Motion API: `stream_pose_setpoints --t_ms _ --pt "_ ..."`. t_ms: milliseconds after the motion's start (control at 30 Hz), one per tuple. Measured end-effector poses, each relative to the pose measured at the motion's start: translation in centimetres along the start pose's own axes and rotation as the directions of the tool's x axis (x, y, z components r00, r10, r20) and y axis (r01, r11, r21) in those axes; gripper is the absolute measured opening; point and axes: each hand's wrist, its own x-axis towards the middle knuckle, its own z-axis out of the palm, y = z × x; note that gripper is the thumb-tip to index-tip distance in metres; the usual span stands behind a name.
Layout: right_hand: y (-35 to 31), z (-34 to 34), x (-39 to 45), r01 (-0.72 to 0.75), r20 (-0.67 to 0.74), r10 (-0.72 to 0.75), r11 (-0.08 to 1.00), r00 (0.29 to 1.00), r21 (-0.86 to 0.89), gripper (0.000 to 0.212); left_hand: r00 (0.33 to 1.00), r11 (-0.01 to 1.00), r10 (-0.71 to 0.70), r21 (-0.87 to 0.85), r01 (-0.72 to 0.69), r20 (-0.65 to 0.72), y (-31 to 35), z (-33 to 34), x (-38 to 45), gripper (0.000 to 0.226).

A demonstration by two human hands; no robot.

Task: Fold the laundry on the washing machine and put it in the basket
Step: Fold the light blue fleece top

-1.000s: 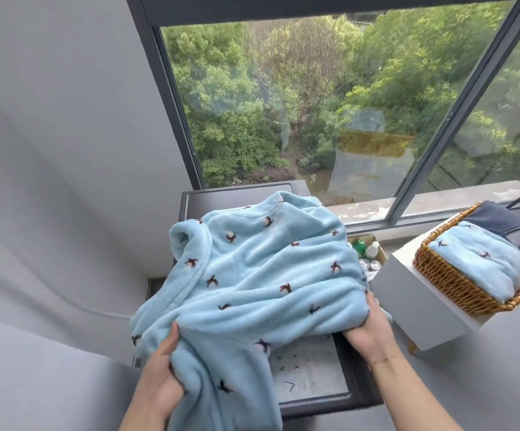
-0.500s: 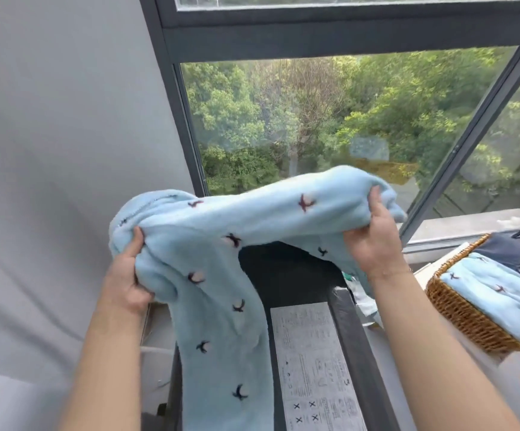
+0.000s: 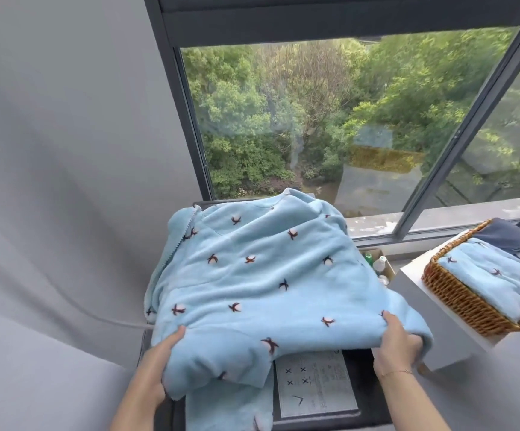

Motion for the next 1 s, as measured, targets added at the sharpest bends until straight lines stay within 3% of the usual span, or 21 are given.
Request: stream_pose_setpoints --t_ms 67,200,267,333,400,467,567,600,667,700,767,833,867,933,1000 --pt "-0.2 -0.6 -0.2 -0.018 -0.050 0.024 0.993 0.998 0.118 0.040 1.000 0.997 0.021 0.068 -0.021 0.004 0.3 0.0 -2.2 0.045" --pt "0.7 -1.9 -0.8 -0.111 -0.242 0.159 0.973 0.957 0.202 0.061 0.999 0.935 -0.030 0.354 0.012 0.045 0.7 -0.9 -5.1 0.053" --pt "0.4 -2.3 -1.0 -0.109 -0.316 0.128 0.991 0.940 0.079 0.067 0.988 0.941 -0.049 0.338 -0.003 0.145 1.4 -0.6 -7.2 0.036" --pt "-0.4 -1.9 -0.8 -0.050 -0.333 0.024 0.996 0.942 -0.070 0.067 0.978 0.984 0.014 0.169 -0.050 0.210 2.7 0.6 -8.2 0.027" --pt "-1.3 -0.6 0.1 0.052 -0.259 -0.079 0.993 0.963 -0.109 0.060 0.968 0.993 0.087 -0.100 -0.065 0.235 4.4 2.3 -8.0 0.023" --pt "-2.4 1.1 1.4 0.092 -0.044 -0.095 0.994 0.995 -0.058 0.055 0.960 0.951 0.154 -0.299 -0.079 0.236 6.1 4.3 -6.9 0.030" --pt "-4.1 4.0 3.2 -0.023 0.334 0.012 0.999 0.942 0.028 0.048 0.942 0.872 0.289 -0.453 -0.186 0.170 7.4 7.1 -4.8 0.039" --pt "-4.6 4.6 3.1 -0.073 0.431 0.056 0.997 0.901 0.023 0.043 0.935 0.894 0.325 -0.370 -0.254 0.143 7.2 7.6 -4.2 0.043" --pt "-4.3 5.2 2.3 -0.117 0.491 0.136 0.991 0.861 -0.070 0.037 0.924 0.924 0.375 0.053 -0.379 0.075 5.5 7.8 -2.9 0.054" --pt "-3.8 5.1 1.7 -0.094 0.482 0.128 0.991 0.867 -0.094 0.034 0.913 0.876 0.405 0.262 -0.405 0.056 4.1 7.2 -2.4 0.062" --pt "-2.1 4.1 0.6 0.013 0.431 0.042 0.992 0.901 -0.123 0.023 0.882 0.691 0.466 0.593 -0.413 0.071 1.3 5.1 -1.0 0.071" --pt "0.2 2.6 -0.6 0.140 0.361 -0.054 0.966 0.931 -0.216 0.022 0.858 0.423 0.507 0.843 -0.333 0.085 -1.6 3.0 0.5 0.063" --pt "1.4 1.9 -1.2 0.169 0.358 -0.061 0.945 0.932 -0.279 0.025 0.840 0.350 0.535 0.883 -0.314 0.087 -2.3 2.5 0.6 0.050" --pt "3.6 0.9 -2.6 0.154 0.446 0.052 0.898 0.893 -0.412 0.028 0.827 0.414 0.559 0.843 -0.342 0.061 -2.1 3.0 -1.0 0.032" --pt "5.1 0.6 -3.9 0.113 0.547 0.228 0.847 0.805 -0.520 0.027 0.804 0.462 0.591 0.791 -0.402 0.063 -0.1 4.4 -2.9 0.032"
